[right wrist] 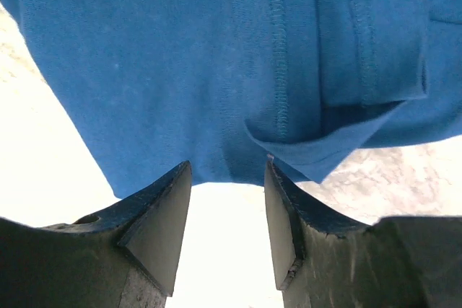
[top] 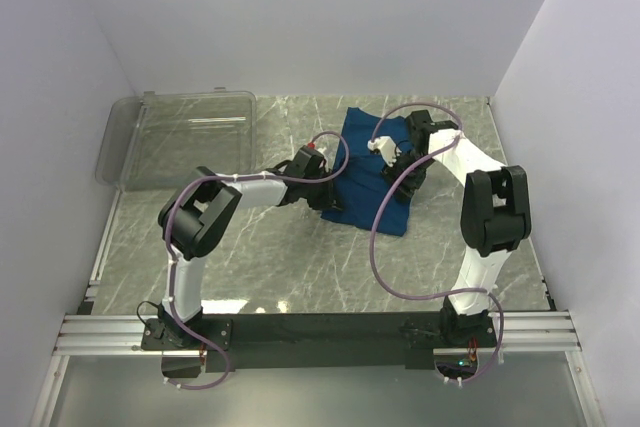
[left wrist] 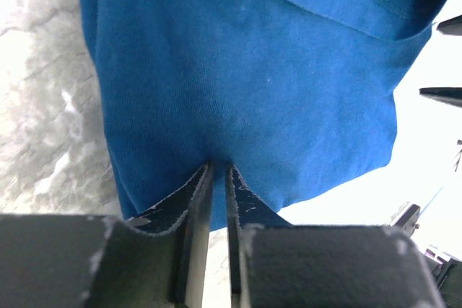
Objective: Fold and stack the t-shirts
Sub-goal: Fold the tshirt
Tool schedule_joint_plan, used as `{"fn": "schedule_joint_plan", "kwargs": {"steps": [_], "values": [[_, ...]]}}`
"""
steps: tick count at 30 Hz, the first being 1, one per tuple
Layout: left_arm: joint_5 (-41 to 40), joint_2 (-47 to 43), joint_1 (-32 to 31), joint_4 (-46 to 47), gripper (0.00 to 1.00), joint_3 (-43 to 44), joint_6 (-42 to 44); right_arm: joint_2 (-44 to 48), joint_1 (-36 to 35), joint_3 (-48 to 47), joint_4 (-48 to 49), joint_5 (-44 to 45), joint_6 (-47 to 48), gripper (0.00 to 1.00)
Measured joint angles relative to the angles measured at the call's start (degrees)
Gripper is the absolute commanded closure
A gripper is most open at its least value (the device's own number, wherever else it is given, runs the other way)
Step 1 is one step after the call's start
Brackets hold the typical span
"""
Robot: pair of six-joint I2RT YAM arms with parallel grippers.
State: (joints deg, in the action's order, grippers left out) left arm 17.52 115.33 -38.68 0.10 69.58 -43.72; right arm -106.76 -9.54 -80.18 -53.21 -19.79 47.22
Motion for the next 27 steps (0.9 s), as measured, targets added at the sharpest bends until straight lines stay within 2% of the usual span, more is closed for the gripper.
{"fn": "schedule_joint_plan", "kwargs": {"steps": [6, 14, 17, 22, 27], "values": [[-1.6, -2.3, 0.0, -2.1, 0.79, -0.1, 0.6, -0.3, 0.0, 0.1, 3.2, 2.4, -1.1, 0.5], [-3.9, -9.9, 0.0, -2.1, 0.78, -3.7, 0.9, -3.1, 0.0, -0.1, 9.6, 6.4, -6.3, 0.54], [-4.4, -12.1, 0.0, -2.2, 0.78, -5.4, 0.9, -3.2, 0.0, -0.4, 11.5, 8.0, -7.9, 0.6], [-5.2, -14.3, 0.1, -2.3, 0.78, -7.7, 1.0, -3.3, 0.1, -2.0, 12.7, 8.8, -9.6, 0.85], [-5.4, -15.3, 0.1, -2.5, 0.78, -9.7, 1.0, -3.3, 0.7, -2.8, 13.4, 8.5, -11.4, 0.89]]}}
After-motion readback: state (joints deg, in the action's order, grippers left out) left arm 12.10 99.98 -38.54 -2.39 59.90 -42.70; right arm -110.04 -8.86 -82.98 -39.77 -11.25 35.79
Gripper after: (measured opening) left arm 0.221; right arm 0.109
